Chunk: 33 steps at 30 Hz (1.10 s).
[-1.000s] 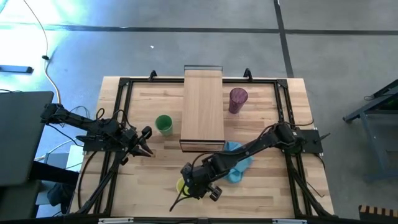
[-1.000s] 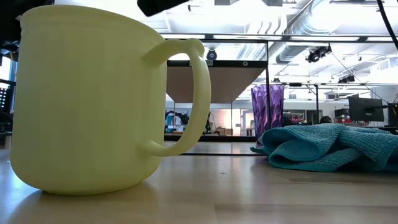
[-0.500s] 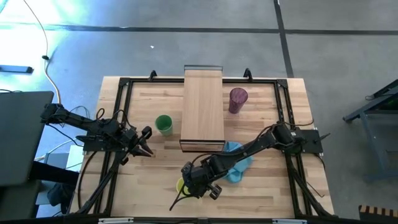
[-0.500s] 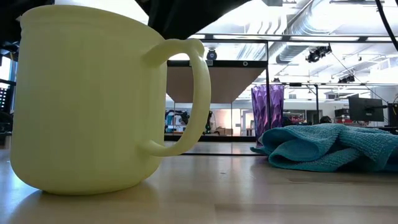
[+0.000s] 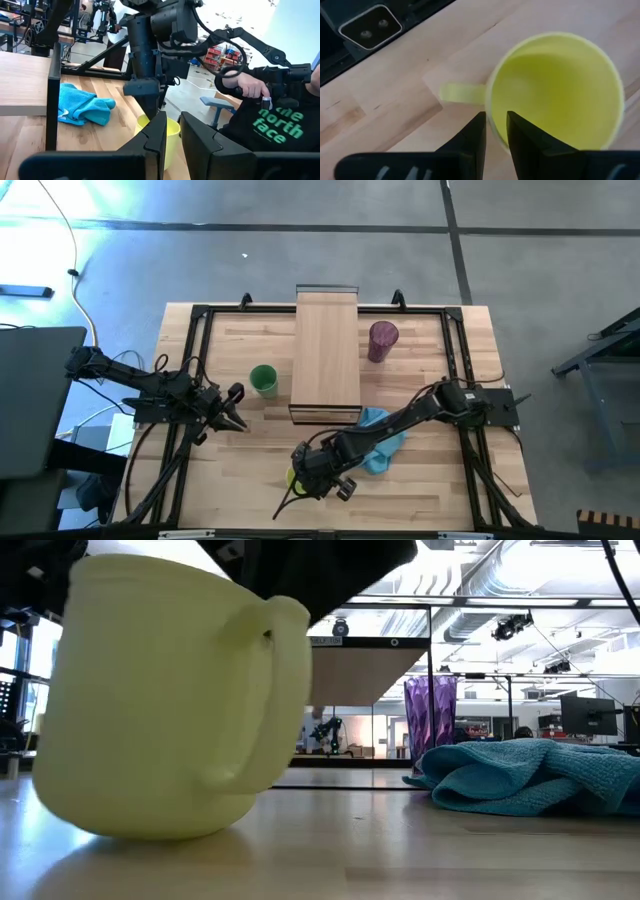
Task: Stack small to large cups/mugs on shelf
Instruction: Put the yellow mug on the shelf
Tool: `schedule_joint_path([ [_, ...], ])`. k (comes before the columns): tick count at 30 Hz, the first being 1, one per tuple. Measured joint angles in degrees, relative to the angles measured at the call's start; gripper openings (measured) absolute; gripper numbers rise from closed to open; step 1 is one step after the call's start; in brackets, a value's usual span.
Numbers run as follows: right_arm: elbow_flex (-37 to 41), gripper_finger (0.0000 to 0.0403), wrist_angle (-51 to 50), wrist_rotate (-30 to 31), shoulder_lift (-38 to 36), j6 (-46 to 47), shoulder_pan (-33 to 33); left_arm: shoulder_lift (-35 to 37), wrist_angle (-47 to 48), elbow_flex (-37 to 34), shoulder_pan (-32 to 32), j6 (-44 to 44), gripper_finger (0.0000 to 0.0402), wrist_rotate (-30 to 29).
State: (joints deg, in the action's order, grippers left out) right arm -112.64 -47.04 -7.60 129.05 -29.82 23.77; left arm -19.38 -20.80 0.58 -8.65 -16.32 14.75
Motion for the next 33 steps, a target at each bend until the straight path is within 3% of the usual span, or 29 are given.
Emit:
schedule_joint_path([
  [5,0.0,0.0061,0.1,0.2,0.1,-0.2,0.0,0.0,0.0,0.0,0.0,0.0,0.0046,0.0],
  [10,0.0,0.0009,-1.2,1.7,0.1,-2.4,0.0,0.0,0.0,0.0,0.0,0.1,0.0046,0.0],
  [15,0.0,0.0004,-1.1,6.0,0.1,-3.1,0.0,0.0,0.0,0.0,0.0,0.2,0.0046,-0.1],
  [22,-0.3,0.0002,-1.7,6.1,0.1,-1.9,-0.1,0.0,0.0,0.0,0.0,0.2,0.0046,-0.1],
  [33,-13.1,0.0001,-14.2,6.0,0.1,5.0,-0.6,0.0,0.1,0.0,0.0,0.0,0.0046,-0.1],
])
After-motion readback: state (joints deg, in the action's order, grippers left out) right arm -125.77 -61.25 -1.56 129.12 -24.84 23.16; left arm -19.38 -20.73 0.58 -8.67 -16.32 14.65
